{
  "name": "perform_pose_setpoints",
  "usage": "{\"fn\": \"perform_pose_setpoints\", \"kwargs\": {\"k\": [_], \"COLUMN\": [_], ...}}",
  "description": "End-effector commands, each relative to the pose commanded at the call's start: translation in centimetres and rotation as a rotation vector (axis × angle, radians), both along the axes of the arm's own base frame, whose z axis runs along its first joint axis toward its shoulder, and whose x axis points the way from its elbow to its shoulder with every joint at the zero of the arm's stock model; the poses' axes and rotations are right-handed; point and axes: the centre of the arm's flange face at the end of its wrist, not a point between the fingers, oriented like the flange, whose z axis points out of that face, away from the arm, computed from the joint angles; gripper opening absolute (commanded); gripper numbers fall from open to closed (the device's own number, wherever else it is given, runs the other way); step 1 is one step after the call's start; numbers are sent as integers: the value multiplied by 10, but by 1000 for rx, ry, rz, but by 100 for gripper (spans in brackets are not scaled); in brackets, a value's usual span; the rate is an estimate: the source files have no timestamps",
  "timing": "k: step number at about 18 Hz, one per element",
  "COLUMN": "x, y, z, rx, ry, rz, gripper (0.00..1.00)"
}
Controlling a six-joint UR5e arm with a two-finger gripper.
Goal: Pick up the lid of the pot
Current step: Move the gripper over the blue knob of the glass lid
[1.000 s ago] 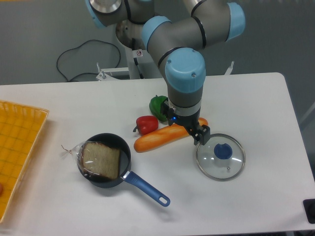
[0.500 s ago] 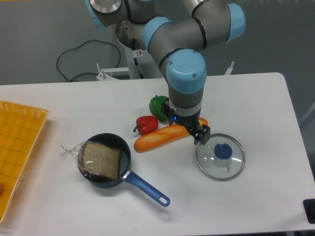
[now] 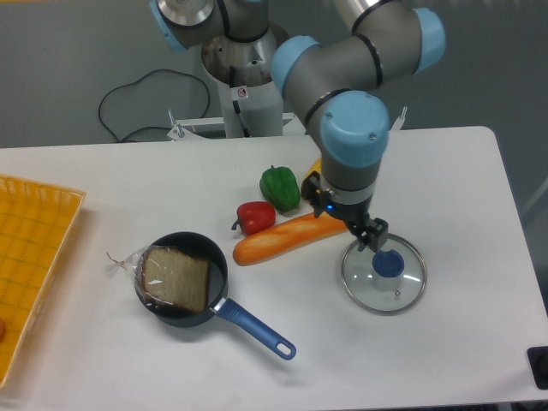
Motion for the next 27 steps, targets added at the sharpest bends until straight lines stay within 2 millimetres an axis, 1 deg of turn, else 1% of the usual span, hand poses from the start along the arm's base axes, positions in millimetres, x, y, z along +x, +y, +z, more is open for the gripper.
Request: {"fn": "perform_pose_setpoints", "kwargs": {"k": [4, 6, 8, 10, 13, 19, 21, 27], "x": [-5, -9, -19, -23, -29, -33, -37, -48], "y": [-2, -9, -21, -26, -32, -33, -31, -29], "z": [-18, -27, -36, -44, -47, -55, -63, -83], "rx": [-2, 8, 31, 40, 41, 40, 34, 19], "ry": [2, 19, 50, 55, 53, 48, 43, 25], "rz": [-8, 9, 32, 46, 73, 304, 395, 487], "gripper": [100, 100, 100, 100, 100, 100, 100, 100]}}
